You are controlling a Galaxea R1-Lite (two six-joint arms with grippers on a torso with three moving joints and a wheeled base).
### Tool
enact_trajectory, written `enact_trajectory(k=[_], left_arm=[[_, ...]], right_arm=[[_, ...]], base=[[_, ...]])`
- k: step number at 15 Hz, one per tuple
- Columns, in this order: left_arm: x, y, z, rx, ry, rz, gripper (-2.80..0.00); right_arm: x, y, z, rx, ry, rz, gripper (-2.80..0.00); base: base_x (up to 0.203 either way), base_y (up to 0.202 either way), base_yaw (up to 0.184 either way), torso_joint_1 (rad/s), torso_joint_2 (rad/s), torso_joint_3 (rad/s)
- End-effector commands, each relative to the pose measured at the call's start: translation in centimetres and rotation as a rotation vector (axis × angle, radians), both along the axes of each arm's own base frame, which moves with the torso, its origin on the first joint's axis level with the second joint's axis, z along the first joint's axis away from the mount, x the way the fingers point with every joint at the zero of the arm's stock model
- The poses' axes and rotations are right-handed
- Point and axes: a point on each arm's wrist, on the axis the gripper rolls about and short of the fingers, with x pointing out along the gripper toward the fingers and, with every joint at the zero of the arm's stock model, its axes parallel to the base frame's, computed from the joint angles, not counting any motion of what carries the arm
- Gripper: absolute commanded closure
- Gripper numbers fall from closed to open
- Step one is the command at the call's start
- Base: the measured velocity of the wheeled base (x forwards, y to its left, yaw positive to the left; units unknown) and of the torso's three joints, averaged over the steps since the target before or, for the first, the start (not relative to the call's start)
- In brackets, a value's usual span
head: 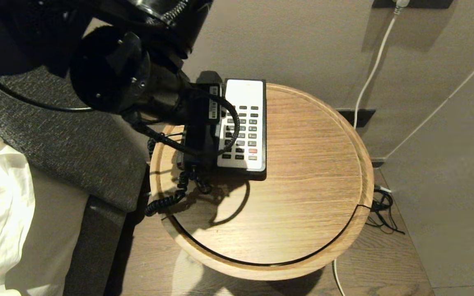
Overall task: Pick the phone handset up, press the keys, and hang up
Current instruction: Put the handset back
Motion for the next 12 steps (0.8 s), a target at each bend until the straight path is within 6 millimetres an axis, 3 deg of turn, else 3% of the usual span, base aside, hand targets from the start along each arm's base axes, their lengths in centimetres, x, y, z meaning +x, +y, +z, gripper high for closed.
enact_trajectory(k=[1, 3, 4, 7, 10, 12], left_arm=[[-1.4, 1.5, 1.5, -0.036, -0.026, 0.001, -2.8], [-2.2, 2.4, 2.1, -0.049, -0.029, 0.003, -2.8], [-2.6, 2.7, 2.3, -0.054, -0.029, 0.002, 0.0], [-3.8, 3.3, 2.8, -0.084, -0.022, -0.007, 0.0], [-5.1, 2.6, 2.5, -0.093, 0.008, -0.05, 0.0], [-4.8, 2.4, 1.8, -0.071, 0.032, -0.037, 0.0]], right_arm=[[-0.1, -0.2, -0.7, -0.013, 0.014, -0.003, 0.0], [-0.4, -0.5, -1.4, -0.022, 0.021, -0.005, 0.0], [-0.5, -0.6, -1.7, -0.025, 0.023, -0.005, 0.0], [-0.5, -0.6, -2.2, -0.036, 0.028, -0.01, 0.0], [-0.5, -0.6, -2.4, -0.042, 0.033, -0.012, 0.0], [-0.3, -0.4, -2.2, -0.039, 0.03, -0.012, 0.0]], base=[[0.0, 0.0, 0.0, 0.0, 0.0, 0.0], [0.0, 0.0, 0.0, 0.0, 0.0, 0.0], [0.0, 0.0, 0.0, 0.0, 0.0, 0.0], [0.0, 0.0, 0.0, 0.0, 0.0, 0.0], [0.0, 0.0, 0.0, 0.0, 0.0, 0.0], [0.0, 0.0, 0.0, 0.0, 0.0, 0.0]])
